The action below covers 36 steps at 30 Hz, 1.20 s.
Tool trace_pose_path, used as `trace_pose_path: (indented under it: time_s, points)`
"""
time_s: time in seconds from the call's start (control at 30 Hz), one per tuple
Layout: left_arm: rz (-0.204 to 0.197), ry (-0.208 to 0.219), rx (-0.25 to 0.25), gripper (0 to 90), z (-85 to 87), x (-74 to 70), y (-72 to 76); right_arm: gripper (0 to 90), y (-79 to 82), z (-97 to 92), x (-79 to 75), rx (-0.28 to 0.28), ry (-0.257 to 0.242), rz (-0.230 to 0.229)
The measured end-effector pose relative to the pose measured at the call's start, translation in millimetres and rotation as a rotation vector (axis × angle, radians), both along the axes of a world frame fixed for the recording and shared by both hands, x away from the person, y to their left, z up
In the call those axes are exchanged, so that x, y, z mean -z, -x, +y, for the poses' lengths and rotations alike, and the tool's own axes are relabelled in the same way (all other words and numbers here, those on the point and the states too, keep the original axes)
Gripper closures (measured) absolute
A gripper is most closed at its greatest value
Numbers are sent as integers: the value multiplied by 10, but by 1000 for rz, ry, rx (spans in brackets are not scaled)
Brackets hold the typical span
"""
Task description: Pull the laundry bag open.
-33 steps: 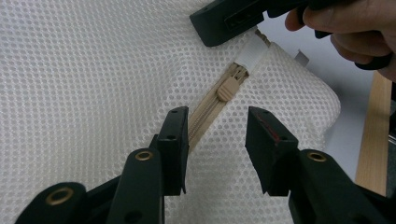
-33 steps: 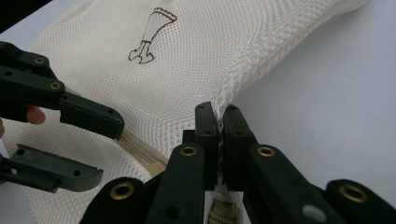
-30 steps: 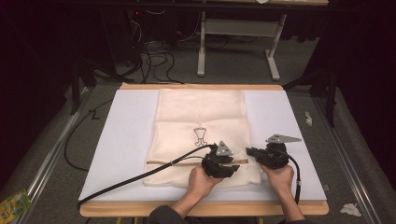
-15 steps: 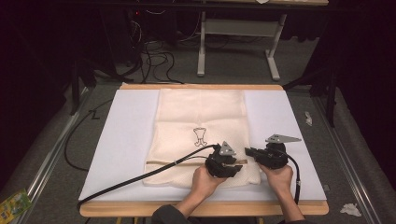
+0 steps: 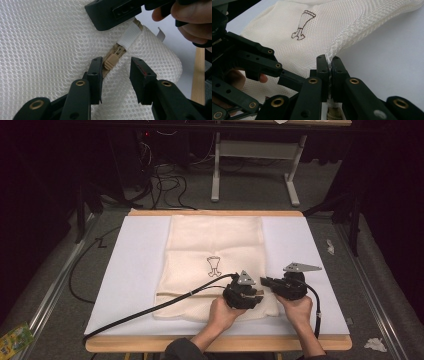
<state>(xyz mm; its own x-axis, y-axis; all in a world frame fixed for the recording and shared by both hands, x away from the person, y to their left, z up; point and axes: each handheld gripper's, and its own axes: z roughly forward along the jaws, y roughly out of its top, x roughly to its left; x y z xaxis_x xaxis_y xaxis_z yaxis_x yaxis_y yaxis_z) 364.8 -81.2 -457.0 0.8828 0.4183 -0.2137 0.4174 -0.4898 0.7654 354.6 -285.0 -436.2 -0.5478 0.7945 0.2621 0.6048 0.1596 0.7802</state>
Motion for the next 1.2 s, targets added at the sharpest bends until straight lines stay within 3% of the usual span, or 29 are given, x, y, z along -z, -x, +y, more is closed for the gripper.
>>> trace_pose_path:
  time_s: [0.43,0.57,0.77,0.9,1.07,1.2]
  points:
    - [-15,34,27,704,39,-65,30,885,-10,15,-9,0,4,0]
    - [-9,-20,-7,681,29,15,-24,885,-7,8,-15,-4,-2,-1]
    - [5,-7,2,683,18,34,-33,884,-12,18,-2,-10,-5,-1]
    - [18,28,13,695,15,25,-35,885,-25,16,2,-12,-12,3]
    - [-14,32,28,717,5,48,19,885,2,-5,30,-11,-11,3]
    - [-9,32,24,748,15,21,10,884,-5,-34,45,-5,-16,6]
